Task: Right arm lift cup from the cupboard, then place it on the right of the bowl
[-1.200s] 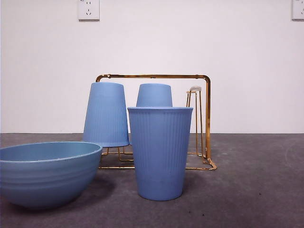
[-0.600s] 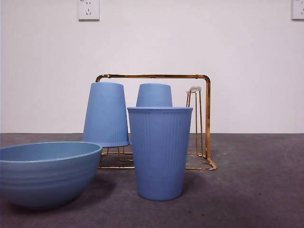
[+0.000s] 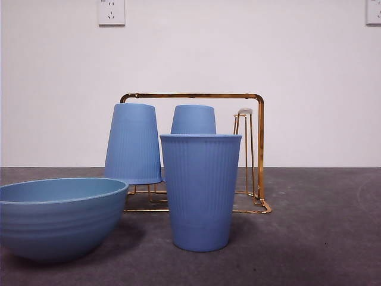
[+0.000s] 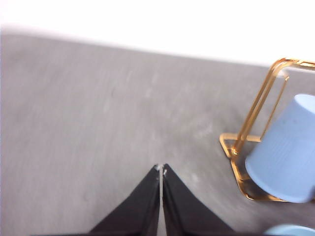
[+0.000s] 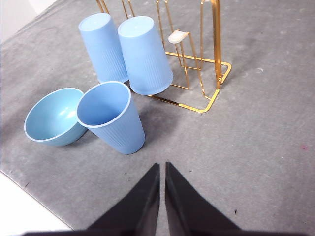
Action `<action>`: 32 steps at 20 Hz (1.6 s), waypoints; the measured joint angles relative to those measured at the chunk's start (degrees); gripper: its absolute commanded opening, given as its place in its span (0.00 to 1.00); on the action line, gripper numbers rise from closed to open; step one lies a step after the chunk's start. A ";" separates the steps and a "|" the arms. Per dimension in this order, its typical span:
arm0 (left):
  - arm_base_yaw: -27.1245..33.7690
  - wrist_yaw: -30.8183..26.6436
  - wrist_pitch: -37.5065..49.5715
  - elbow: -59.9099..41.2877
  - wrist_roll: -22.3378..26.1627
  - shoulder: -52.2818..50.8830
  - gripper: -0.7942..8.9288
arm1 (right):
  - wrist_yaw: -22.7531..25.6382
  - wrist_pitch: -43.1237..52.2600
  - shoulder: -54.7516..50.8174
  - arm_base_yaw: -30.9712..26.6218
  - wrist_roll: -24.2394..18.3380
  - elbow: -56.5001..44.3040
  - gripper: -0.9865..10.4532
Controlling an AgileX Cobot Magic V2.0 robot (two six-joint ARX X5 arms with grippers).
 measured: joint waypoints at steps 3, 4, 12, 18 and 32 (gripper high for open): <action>5.77 0.98 1.62 -7.48 5.03 -5.22 0.09 | 0.00 0.02 -0.04 0.00 0.00 0.00 0.10; 6.67 1.16 0.20 -8.22 5.90 -6.56 0.09 | 0.00 0.04 -0.07 0.00 0.00 0.00 0.10; 9.03 1.20 -0.09 -8.20 8.13 -9.20 0.09 | 0.00 0.17 -0.15 0.00 0.00 0.00 0.10; 9.03 1.20 -0.09 -8.22 8.13 -9.20 0.09 | 0.00 0.17 -0.15 0.00 0.00 0.00 0.10; 9.03 1.20 -0.09 -8.20 8.13 -9.20 0.09 | 17.33 35.04 -11.28 -16.94 -8.15 -27.10 0.10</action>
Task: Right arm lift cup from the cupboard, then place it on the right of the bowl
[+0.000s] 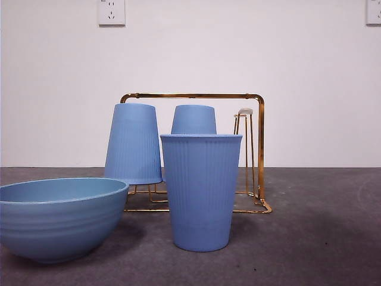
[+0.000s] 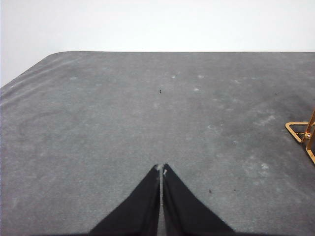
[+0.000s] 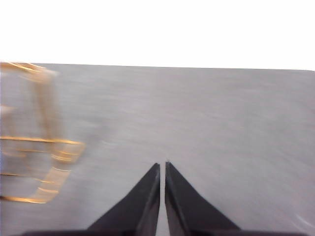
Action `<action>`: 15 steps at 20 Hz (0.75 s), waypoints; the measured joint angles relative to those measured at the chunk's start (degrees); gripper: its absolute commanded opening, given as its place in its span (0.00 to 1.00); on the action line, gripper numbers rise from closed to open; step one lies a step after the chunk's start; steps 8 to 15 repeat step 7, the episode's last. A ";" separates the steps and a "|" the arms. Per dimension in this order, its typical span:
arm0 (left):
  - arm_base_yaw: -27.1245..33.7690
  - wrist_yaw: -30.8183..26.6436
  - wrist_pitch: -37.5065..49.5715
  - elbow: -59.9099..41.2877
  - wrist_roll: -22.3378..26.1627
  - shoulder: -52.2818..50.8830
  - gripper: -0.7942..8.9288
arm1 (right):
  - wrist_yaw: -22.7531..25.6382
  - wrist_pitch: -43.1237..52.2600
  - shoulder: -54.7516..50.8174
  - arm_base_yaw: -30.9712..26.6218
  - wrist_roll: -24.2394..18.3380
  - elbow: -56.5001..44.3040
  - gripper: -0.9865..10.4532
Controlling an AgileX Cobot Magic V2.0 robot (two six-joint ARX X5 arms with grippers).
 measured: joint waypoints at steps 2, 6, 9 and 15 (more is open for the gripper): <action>0.00 0.00 0.00 -0.02 0.00 0.00 0.09 | 0.46 0.09 -2.40 -1.51 -0.83 -5.18 0.10; 0.00 0.00 0.00 -0.02 0.00 0.00 0.09 | 0.50 1.75 -5.49 -2.62 -1.44 -9.99 0.10; 0.00 -0.02 0.02 0.00 0.00 0.02 0.09 | 0.46 2.16 -6.10 -2.64 -1.84 -10.23 0.10; 0.00 -0.02 0.02 0.00 0.00 0.02 0.09 | 0.46 2.16 -6.10 -2.64 -1.84 -10.23 0.10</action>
